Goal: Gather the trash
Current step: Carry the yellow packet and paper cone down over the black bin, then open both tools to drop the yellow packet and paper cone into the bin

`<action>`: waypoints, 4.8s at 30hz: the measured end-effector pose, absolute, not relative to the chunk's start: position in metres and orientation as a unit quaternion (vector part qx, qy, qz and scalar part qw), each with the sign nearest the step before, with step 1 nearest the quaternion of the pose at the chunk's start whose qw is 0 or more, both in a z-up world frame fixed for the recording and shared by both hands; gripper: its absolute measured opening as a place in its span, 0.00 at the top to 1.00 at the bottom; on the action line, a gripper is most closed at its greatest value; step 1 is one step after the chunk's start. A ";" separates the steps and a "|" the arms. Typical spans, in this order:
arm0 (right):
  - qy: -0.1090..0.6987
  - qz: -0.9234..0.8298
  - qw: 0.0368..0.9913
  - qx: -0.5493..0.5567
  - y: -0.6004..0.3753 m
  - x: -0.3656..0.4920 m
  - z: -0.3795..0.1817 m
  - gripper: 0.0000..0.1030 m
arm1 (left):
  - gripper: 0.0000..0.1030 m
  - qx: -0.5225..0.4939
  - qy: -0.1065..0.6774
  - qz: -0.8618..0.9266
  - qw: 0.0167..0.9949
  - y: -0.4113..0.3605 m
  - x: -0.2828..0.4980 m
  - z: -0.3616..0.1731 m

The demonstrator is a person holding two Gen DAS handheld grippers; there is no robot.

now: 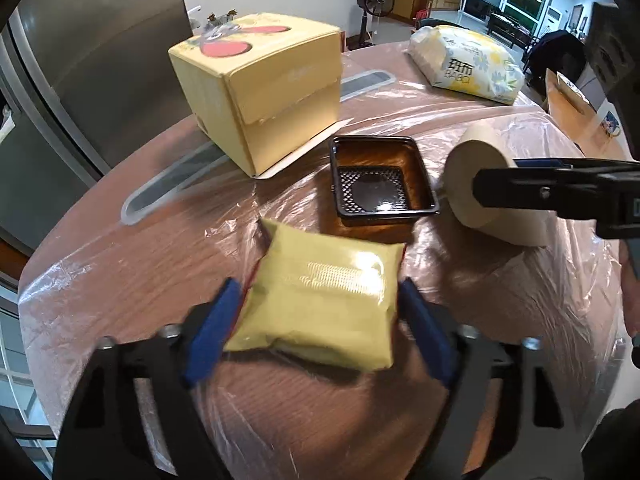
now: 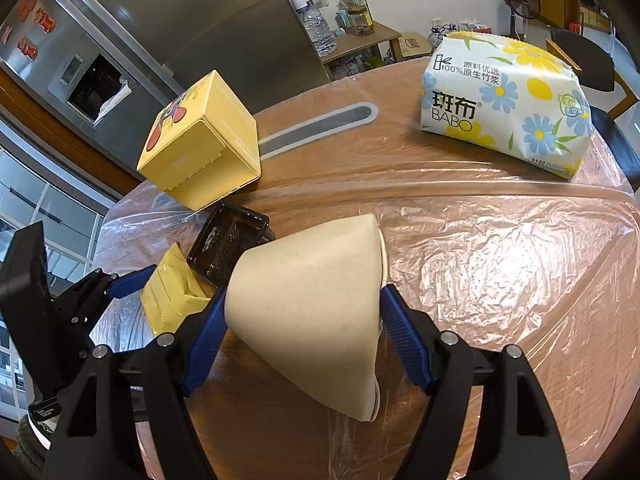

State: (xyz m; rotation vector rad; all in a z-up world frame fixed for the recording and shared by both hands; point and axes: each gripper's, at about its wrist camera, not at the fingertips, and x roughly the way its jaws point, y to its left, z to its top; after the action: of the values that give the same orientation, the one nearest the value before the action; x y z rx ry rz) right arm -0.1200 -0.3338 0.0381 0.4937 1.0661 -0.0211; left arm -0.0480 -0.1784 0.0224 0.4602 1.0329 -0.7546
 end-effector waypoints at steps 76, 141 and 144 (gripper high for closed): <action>0.494 0.172 0.848 0.086 -0.264 -0.390 0.072 0.29 | 0.43 0.111 0.454 -0.276 0.840 -0.083 -0.343 0.058; 0.578 0.155 0.801 -0.040 -0.237 -0.402 -0.058 0.26 | 0.26 0.203 0.548 -0.300 0.754 -0.117 -0.353 -0.071; 0.576 0.148 0.802 -0.047 -0.234 -0.403 -0.058 0.15 | 0.20 0.208 0.546 -0.301 0.754 -0.119 -0.356 -0.071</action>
State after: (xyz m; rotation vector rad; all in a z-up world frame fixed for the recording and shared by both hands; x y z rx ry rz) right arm -0.4032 -0.2338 -0.0585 -0.1010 1.2349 0.3170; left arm -0.3556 -0.1188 -0.0710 0.4534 1.1922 -0.6559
